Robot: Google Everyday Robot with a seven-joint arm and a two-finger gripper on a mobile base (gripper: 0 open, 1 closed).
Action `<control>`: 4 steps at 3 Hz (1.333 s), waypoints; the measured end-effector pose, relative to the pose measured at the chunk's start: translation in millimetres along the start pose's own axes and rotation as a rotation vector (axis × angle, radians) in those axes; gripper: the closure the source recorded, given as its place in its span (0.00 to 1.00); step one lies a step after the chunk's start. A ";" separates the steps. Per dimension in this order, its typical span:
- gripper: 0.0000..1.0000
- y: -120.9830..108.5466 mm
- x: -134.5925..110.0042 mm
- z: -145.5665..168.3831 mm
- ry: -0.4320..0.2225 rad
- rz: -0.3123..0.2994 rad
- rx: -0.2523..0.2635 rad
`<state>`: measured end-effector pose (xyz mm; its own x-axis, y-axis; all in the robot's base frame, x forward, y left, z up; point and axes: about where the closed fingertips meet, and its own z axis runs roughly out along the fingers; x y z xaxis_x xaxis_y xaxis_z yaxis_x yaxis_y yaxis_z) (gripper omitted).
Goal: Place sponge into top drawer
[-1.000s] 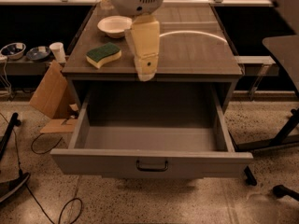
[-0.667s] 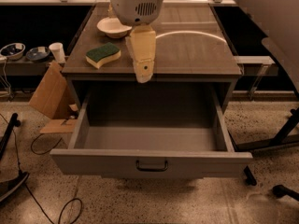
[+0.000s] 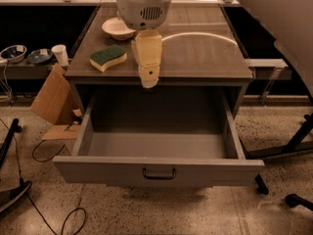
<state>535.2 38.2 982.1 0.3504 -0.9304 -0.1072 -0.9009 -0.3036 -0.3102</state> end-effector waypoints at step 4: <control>0.00 -101.1 8.9 50.8 0.091 0.011 0.021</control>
Offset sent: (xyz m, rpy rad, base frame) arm 0.0885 0.0120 -0.0076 -0.0728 -0.0426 -0.0931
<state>642.4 71.1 964.5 0.3152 -0.9487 -0.0243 -0.8987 -0.2902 -0.3290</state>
